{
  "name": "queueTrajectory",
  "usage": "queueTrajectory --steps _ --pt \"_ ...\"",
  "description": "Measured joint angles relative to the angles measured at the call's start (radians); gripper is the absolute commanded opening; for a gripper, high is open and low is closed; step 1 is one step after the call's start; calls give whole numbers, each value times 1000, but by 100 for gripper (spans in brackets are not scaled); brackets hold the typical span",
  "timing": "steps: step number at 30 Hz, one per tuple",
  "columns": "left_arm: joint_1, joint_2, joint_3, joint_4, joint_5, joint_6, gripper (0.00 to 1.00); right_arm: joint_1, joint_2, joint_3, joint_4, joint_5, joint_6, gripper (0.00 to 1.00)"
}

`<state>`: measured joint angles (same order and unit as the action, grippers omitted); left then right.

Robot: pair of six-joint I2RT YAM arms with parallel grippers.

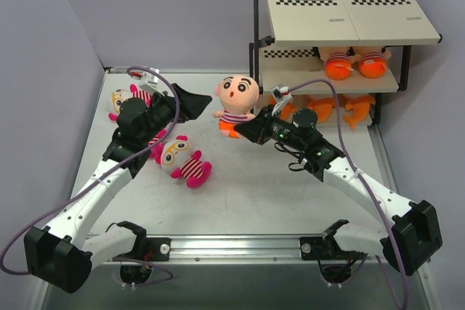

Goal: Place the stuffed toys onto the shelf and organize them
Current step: Pass the stuffed toy from the right arm to the left

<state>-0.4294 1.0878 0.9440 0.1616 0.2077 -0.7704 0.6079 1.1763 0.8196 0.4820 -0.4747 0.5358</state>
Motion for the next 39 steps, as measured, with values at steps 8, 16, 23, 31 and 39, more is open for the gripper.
queueTrajectory --steps 8,16,23,31,39 --pt "126 -13 -17 24 290 -6 94 -44 2 14 5 -182 -7 0" --pt "125 50 -17 140 419 -54 94 -44 41 32 37 -293 -10 0" --pt "125 81 -17 229 462 -101 96 -44 68 37 52 -346 -9 0" --pt "125 88 -24 272 464 -135 58 -40 84 48 75 -381 -6 0" --pt "124 87 -31 294 470 -153 10 -37 93 53 67 -373 -18 26"
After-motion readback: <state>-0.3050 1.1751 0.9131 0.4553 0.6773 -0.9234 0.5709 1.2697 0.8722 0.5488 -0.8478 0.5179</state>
